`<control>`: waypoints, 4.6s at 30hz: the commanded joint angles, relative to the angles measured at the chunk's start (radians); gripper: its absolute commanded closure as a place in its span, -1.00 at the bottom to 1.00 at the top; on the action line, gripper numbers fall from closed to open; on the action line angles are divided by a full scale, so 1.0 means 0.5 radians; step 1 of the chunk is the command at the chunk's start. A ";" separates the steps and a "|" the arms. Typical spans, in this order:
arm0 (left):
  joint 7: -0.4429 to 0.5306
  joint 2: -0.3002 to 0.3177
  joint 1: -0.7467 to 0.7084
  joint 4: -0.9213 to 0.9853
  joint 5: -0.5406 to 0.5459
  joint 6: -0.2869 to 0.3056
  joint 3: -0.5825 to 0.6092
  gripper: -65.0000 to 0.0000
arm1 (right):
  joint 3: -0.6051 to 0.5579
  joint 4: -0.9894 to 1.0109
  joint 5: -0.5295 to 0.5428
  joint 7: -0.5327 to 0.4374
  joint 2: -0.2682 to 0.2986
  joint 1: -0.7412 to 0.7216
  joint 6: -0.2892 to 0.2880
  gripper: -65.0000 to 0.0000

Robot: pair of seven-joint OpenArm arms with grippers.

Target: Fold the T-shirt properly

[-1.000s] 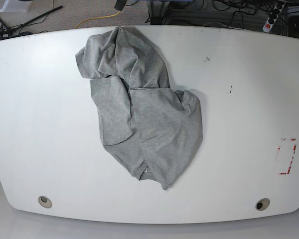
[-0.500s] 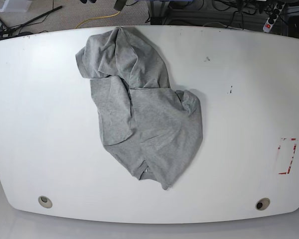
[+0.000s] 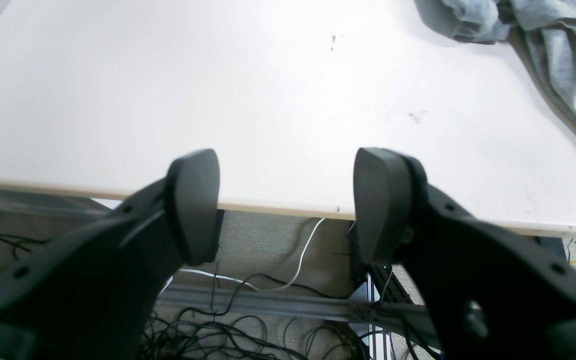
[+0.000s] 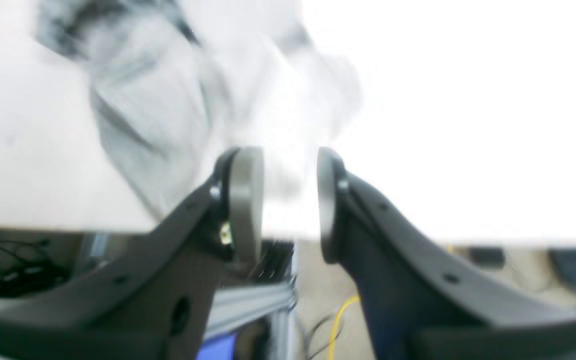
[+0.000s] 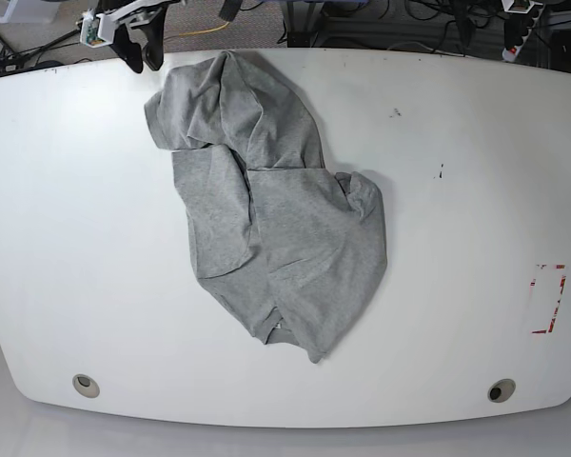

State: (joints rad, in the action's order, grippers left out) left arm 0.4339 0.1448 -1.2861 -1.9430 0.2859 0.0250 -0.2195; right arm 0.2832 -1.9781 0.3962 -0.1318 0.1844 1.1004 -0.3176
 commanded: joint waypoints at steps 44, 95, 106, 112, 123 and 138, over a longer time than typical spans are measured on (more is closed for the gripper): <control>0.051 -0.098 0.401 -0.040 -0.015 0.007 -0.109 -0.20 | -0.494 0.852 0.010 1.741 0.191 -2.791 -0.112 -0.17; 0.048 -0.092 0.512 -0.034 -0.018 0.007 -0.072 -0.20 | -0.682 2.887 -0.481 0.882 -0.223 -3.605 -0.278 -0.17; 0.048 -0.092 0.512 -0.034 -0.018 0.007 -0.072 -0.20 | -0.685 2.893 -0.487 0.814 -0.229 -3.614 -0.262 1.00; -0.305 -0.092 0.585 -0.056 -0.018 0.007 -0.026 -0.20 | -0.685 2.825 -0.487 0.833 -0.223 -3.669 -0.262 1.00; -0.599 -0.085 0.791 -0.040 -0.018 0.010 0.189 -0.20 | -0.685 1.705 -0.487 1.447 -0.140 -3.724 -0.272 1.00; -1.081 0.123 1.328 -0.040 -0.015 0.004 0.763 -0.20 | -0.728 1.119 -0.484 1.763 -0.140 -4.043 -0.278 1.00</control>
State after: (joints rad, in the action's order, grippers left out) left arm -0.0780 0.2035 -0.6678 -1.9469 0.2783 0.0273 0.1390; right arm -0.0650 -1.3827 0.1379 0.7681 0.1135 -0.8474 -0.4606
